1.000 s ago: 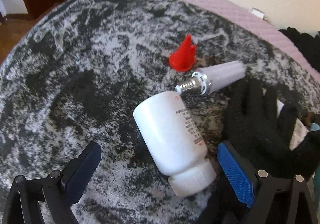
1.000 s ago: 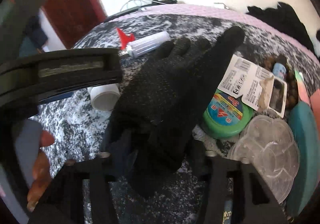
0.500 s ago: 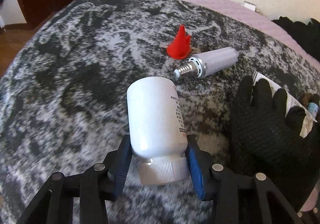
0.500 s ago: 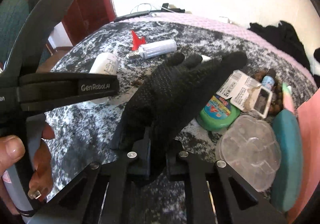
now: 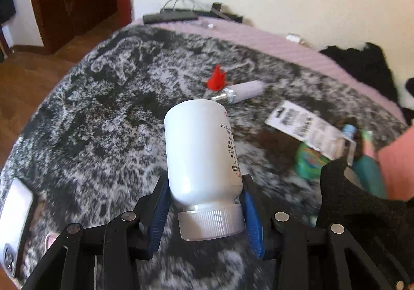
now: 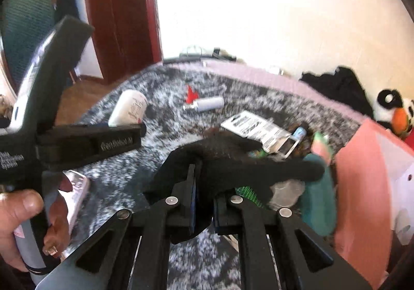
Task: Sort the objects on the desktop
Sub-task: 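Carry the pill bottle and glove into the pink box and release both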
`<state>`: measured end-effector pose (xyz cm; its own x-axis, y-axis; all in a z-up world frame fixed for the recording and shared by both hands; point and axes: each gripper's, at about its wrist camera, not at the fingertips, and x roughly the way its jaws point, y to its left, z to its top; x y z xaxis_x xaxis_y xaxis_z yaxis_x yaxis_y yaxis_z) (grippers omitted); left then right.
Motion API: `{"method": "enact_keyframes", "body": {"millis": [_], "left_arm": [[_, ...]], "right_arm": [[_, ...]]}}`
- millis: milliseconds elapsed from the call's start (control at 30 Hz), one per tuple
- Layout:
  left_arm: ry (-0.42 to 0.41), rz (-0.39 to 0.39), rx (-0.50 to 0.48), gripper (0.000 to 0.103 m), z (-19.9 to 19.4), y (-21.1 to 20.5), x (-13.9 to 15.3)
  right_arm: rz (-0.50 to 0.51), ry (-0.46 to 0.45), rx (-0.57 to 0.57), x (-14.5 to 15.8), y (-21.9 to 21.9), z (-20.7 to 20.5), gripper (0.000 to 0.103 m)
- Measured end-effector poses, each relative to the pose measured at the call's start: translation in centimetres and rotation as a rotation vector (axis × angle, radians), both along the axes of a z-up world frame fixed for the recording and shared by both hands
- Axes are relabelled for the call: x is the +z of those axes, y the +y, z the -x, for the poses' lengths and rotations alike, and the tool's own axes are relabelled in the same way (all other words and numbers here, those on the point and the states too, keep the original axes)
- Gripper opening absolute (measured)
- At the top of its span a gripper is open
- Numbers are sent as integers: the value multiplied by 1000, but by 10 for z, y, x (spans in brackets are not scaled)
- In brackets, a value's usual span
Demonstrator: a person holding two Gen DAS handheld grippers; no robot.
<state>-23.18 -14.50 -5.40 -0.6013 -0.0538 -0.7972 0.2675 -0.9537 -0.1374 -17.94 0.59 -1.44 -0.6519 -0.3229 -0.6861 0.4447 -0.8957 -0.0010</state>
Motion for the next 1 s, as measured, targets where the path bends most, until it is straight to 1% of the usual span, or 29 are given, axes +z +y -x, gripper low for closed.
{"method": "enact_keyframes", "body": {"millis": [267, 400, 533, 633, 733, 833, 933, 1000], "left_arm": [[112, 44, -65, 45, -61, 41, 57], [141, 58, -103, 45, -81, 65, 75], [201, 58, -165, 45, -92, 103, 104], [246, 58, -212, 45, -100, 131, 125], [287, 64, -261, 45, -106, 161, 146], [317, 75, -339, 45, -102, 209, 162], [327, 74, -409, 45, -93, 253, 169], [326, 72, -455, 45, -84, 282, 169]], "right_arm": [[34, 124, 27, 51, 33, -70, 9], [29, 211, 30, 76, 54, -106, 9], [25, 306, 10, 102, 81, -136, 9], [29, 379, -22, 123, 107, -157, 9], [27, 461, -77, 145, 140, -175, 9], [31, 523, -148, 160, 176, -184, 9], [35, 562, -238, 172, 217, -185, 9], [48, 563, -306, 176, 250, -178, 9]]}}
